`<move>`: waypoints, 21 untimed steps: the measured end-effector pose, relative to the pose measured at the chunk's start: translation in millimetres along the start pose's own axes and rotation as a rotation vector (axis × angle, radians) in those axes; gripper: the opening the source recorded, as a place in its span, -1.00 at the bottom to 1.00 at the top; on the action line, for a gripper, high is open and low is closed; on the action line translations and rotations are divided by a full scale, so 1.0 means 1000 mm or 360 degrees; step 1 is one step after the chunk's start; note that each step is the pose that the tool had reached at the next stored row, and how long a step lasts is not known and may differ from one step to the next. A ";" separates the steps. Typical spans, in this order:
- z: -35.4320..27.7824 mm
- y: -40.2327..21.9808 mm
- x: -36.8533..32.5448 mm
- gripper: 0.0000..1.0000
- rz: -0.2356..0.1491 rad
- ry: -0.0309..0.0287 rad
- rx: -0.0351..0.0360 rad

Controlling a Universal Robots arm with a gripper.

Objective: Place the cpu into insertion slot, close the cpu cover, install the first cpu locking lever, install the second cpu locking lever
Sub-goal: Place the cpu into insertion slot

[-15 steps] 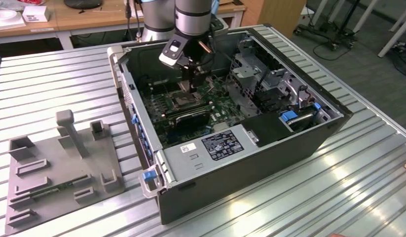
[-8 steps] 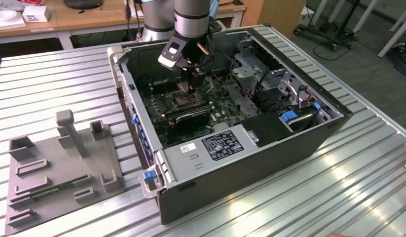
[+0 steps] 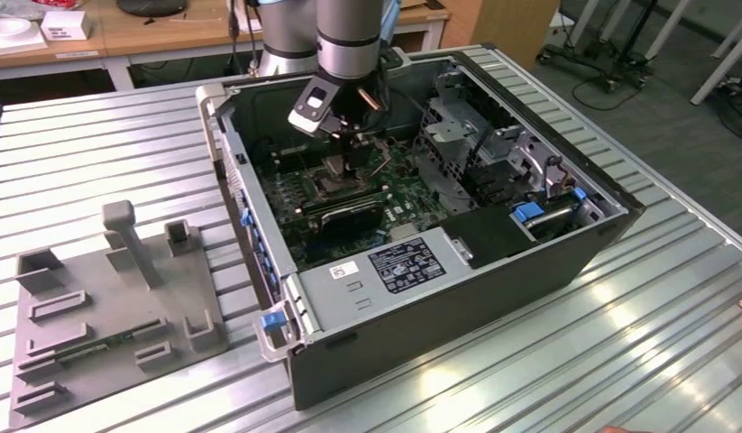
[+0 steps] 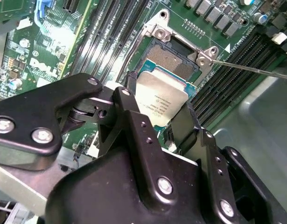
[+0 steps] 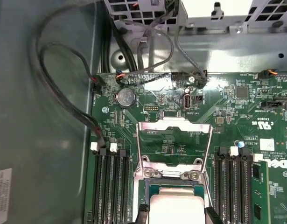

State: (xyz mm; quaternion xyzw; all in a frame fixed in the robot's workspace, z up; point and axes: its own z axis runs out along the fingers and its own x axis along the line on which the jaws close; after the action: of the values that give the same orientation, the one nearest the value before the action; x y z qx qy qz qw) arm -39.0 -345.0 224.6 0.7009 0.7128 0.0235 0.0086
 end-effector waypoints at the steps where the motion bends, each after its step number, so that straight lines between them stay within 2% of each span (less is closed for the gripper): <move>1: 0.0014 -0.0002 0.0000 0.08 0.0000 -0.00002 0.0000; 7: 0.0034 -0.0007 -0.0001 0.08 0.0002 -0.00005 0.0000; 9: 0.0043 -0.0029 0.0000 0.08 0.0002 0.00000 0.0000; 16: 0.0116 -0.0047 -0.0002 0.08 0.0005 -0.00003 0.0000; 21: 0.0118 -0.0051 -0.0001 0.08 0.0005 0.00021 0.0000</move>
State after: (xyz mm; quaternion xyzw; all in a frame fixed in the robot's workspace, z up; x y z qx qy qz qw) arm -43.6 -344.9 212.6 0.7020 0.7117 0.0240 0.0081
